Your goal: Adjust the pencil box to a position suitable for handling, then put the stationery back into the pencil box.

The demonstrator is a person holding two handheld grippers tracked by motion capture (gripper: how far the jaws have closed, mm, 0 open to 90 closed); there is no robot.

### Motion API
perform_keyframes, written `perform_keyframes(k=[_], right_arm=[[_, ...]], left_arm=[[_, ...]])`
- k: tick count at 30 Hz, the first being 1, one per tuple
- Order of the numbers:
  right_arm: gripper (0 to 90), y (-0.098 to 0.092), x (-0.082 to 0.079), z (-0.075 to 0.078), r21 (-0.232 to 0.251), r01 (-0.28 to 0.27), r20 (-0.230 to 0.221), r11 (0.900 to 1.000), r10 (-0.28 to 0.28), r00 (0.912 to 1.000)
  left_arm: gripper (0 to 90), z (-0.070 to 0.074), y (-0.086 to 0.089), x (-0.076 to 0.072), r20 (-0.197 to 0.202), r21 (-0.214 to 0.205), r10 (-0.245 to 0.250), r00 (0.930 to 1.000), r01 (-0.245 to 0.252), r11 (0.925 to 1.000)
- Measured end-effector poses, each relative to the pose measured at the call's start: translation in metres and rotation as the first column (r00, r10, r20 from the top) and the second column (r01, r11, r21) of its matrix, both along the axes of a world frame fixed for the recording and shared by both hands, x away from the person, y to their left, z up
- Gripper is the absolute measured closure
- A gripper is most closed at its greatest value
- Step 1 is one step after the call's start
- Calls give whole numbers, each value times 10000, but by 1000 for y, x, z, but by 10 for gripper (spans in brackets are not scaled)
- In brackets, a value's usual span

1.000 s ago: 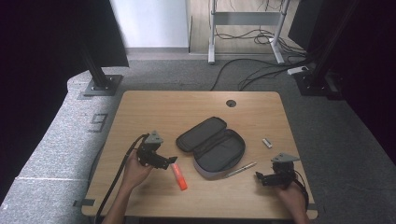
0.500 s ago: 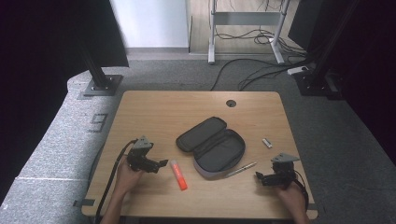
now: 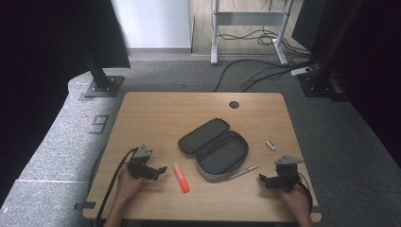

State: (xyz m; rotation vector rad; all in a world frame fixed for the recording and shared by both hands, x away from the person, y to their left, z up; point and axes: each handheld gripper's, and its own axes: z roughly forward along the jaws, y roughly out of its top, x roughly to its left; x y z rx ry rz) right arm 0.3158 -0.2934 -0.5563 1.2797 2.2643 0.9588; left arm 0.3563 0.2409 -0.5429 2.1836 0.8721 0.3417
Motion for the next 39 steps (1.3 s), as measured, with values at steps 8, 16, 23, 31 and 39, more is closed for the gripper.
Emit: perform_keyframes(k=[8,16,23,31,39], right_arm=[[0,0,0,0,-1,3,1,10000,-3,10000],[0,0,0,0,4,9,1,10000,-9,10000],[0,0,0,0,0,46,-10,10000,-46,10000],[0,1,2,1,0,32,-45,10000,-32,10000],[0,3,2,8,40,-115,-86,9999,115,9999]], left_arm=[[0,-4,-4,-1,-115,701,-19,9999,28,9975],[0,-5,-4,0,-540,812,168,9984,-123,9966],[0,-5,-5,-1,-541,809,355,9979,-311,9962],[0,-5,-8,-2,-545,800,614,9966,-569,9952],[0,-5,-8,-2,-541,805,592,9968,-547,9952]])
